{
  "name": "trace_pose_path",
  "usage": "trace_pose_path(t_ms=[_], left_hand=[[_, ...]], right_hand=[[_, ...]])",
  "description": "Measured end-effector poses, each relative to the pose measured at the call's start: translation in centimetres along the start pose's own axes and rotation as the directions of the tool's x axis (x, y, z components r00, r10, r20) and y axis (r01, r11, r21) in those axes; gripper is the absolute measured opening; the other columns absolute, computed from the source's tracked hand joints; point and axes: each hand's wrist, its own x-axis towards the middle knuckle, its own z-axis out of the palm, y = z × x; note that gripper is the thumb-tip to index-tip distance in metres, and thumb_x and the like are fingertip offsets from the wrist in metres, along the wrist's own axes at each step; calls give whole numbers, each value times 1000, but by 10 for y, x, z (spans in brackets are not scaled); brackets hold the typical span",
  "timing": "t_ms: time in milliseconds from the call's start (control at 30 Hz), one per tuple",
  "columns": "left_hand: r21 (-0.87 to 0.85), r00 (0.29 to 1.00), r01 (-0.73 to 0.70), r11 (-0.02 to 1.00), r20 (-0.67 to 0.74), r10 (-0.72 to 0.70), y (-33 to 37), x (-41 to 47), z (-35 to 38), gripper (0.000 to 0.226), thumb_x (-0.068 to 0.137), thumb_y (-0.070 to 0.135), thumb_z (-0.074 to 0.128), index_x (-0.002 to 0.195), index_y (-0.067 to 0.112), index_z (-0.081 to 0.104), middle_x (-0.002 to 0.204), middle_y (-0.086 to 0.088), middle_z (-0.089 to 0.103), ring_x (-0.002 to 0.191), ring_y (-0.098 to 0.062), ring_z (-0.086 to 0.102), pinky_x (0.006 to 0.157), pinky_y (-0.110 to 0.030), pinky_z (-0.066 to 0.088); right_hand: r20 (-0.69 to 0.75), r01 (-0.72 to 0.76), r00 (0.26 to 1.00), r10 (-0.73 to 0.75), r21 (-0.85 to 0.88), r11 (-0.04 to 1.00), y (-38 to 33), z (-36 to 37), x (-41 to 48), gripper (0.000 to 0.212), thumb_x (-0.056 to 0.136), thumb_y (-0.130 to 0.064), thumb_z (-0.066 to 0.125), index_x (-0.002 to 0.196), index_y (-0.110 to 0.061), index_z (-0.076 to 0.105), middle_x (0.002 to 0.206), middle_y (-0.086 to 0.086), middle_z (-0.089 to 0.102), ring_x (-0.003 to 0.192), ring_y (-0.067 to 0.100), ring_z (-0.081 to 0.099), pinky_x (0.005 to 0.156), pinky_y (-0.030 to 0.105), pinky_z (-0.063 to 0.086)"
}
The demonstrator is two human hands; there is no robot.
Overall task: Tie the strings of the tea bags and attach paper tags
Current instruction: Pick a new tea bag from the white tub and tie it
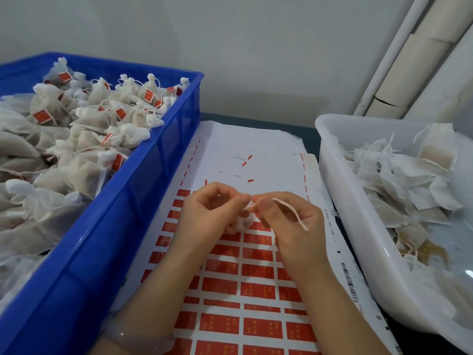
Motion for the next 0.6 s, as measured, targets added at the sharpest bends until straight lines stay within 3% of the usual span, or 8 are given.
trace_pose_path(t_ms=[67,167,233,300,400,500,600], left_hand=[[-5,995,5,1000,100,-5,0,0,-4,5,77,20,69,79,18,64,62,2,67,53,-11,62,54,-19,52],[0,967,-73,997,243,71,3,-3,-4,18,79,0,66,80,18,64,67,1,67,59,-13,65,56,-21,54],[-3,954,-131,991,271,126,4,-3,-5,22,79,-7,62,80,15,62,70,1,67,63,-15,66,57,-23,54],[37,959,-160,986,243,146,3,-3,-6,22,79,-7,63,80,15,59,71,6,68,66,-16,67,57,-23,54],[163,976,-188,969,141,166,-1,-2,-6,26,77,-1,68,75,19,52,72,-1,65,66,-18,65,58,-25,55],[322,965,-261,910,82,247,-6,-3,-2,31,77,4,71,66,27,52,66,4,61,64,-9,61,56,-16,53],[454,953,-291,842,59,298,-6,-3,-2,32,77,10,71,66,34,53,62,16,58,68,0,60,57,-8,49]], right_hand=[[-15,2,1000,-2,-13,1000,5,-6,2,12,78,-32,60,73,-29,70,79,-15,70,79,-1,64,67,7,47],[129,-92,987,97,-47,995,9,-14,7,21,79,-33,58,78,-14,68,111,-13,65,102,-1,61,74,8,48],[253,-128,957,141,-66,990,10,-18,8,24,80,-35,58,81,-13,67,119,-14,62,105,0,60,74,10,49],[289,-137,943,166,-119,983,10,-20,9,22,79,-36,58,81,-16,68,111,-16,66,100,0,62,75,11,49],[218,-169,956,196,-137,976,12,-22,9,14,76,-33,61,78,-23,70,93,-14,71,83,4,65,70,12,50],[86,-141,985,149,-88,986,13,-20,9,5,75,-24,67,74,-21,72,82,-14,71,75,2,65,64,10,49],[13,-78,997,79,-58,995,17,-12,6,5,72,-27,69,73,-24,73,82,-13,71,78,2,66,65,9,48]])
